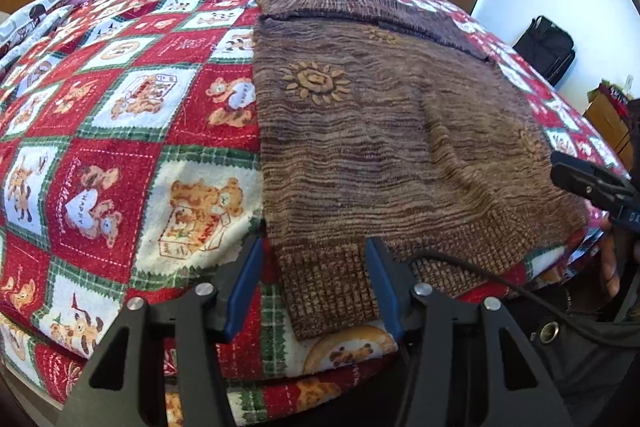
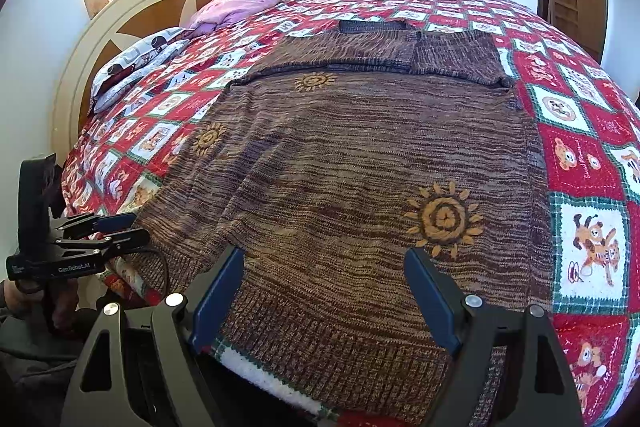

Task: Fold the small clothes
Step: 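Move both tools to the sweater hem and close them on it, then lift the hem with both tools and fold it over toward the collar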

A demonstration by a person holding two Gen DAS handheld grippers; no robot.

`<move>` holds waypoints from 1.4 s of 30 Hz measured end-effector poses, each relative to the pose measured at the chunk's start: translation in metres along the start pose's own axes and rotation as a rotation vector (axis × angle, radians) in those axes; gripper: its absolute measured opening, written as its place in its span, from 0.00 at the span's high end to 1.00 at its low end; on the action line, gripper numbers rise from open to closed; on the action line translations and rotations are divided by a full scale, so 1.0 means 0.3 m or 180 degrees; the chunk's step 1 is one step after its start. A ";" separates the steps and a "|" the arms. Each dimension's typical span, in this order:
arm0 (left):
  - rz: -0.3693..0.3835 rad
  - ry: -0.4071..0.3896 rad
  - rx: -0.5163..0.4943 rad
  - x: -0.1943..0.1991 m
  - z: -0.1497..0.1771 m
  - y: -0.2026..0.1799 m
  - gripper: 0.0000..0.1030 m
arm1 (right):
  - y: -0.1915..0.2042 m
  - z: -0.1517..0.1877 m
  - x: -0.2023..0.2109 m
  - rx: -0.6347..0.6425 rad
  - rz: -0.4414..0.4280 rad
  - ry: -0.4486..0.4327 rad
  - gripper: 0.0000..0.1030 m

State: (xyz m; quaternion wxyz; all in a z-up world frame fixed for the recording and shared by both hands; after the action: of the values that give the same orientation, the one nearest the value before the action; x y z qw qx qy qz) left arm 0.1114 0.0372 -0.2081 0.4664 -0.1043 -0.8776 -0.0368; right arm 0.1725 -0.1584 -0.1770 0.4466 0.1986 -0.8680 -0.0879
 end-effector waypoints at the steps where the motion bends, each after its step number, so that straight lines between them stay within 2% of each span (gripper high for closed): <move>1: 0.0004 -0.0003 -0.0026 0.001 -0.001 -0.007 0.46 | -0.003 -0.003 0.007 0.0006 0.0009 -0.0019 0.19; 3: 0.0002 0.0000 -0.0077 0.005 0.000 -0.013 0.48 | -0.010 -0.007 0.022 -0.0002 0.0026 -0.0048 0.19; 6: 0.0026 0.0000 -0.0155 0.009 0.004 -0.023 0.68 | -0.044 -0.003 0.050 -0.0066 0.0087 -0.0060 0.19; 7: 0.0048 -0.0001 -0.0172 0.009 0.002 -0.026 0.71 | -0.063 0.001 0.066 -0.0094 0.0133 -0.0065 0.19; 12: 0.0060 -0.0011 -0.0177 0.010 0.000 -0.030 0.73 | -0.169 0.028 0.177 -0.0250 0.0434 -0.0182 0.19; 15: 0.0055 -0.0008 -0.0171 0.012 -0.001 -0.029 0.72 | -0.249 0.064 0.230 -0.0424 0.0630 -0.0175 0.19; 18: 0.0067 -0.0005 -0.0165 0.012 0.000 -0.030 0.70 | -0.301 0.109 0.241 -0.0527 0.0706 -0.0088 0.19; 23: 0.0113 0.0014 -0.0158 0.011 0.002 -0.036 0.55 | -0.361 0.158 0.231 -0.0726 0.0710 -0.0005 0.19; 25: 0.0108 0.0018 -0.0159 0.010 0.003 -0.039 0.46 | -0.370 0.161 0.222 -0.0786 0.0698 -0.0007 0.19; 29: 0.0114 0.0024 -0.0170 0.006 0.004 -0.042 0.46 | -0.345 0.165 0.207 -0.0709 0.0666 -0.0033 0.21; 30: 0.0122 0.0021 -0.0168 0.007 0.005 -0.042 0.46 | -0.331 0.167 0.203 -0.0671 0.0632 -0.0022 0.28; 31: 0.0135 0.0020 -0.0167 0.008 0.006 -0.042 0.47 | -0.317 0.168 0.198 -0.0628 0.0603 -0.0008 0.40; 33: 0.0141 0.0023 -0.0161 0.008 0.007 -0.041 0.51 | -0.303 0.172 0.184 -0.0587 0.0551 0.0006 0.53; 35: 0.0189 0.0023 -0.0153 0.009 0.007 -0.044 0.64 | -0.315 0.171 0.183 -0.0596 0.0548 -0.0038 0.62; 37: 0.0216 0.0023 -0.0149 0.009 0.006 -0.042 0.86 | -0.334 0.158 0.195 -0.0759 0.0386 -0.0098 0.86; 39: 0.0312 -0.0022 -0.0113 0.017 -0.001 -0.039 0.89 | -0.356 0.144 0.212 -0.1047 0.0082 -0.0152 0.90; 42: 0.0289 -0.0114 -0.0110 0.034 -0.019 -0.029 0.90 | -0.361 0.113 0.243 -0.1145 -0.0103 -0.0313 0.92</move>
State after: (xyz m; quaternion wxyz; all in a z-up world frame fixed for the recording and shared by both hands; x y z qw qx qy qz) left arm 0.1087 0.0294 -0.1963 0.4498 -0.1527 -0.8795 -0.0289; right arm 0.1359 -0.2881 -0.1785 0.4305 0.1249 -0.8558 -0.2584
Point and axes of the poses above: each gripper's, at about its wrist camera, not at the fingertips, and x roughly against the way its jaws point, y to its left, z to its underside, the point moved 10 cm from there along -x, roughly the way its jaws point, and after that the axes turned 11 degrees about -x, right-handed, at the moved point
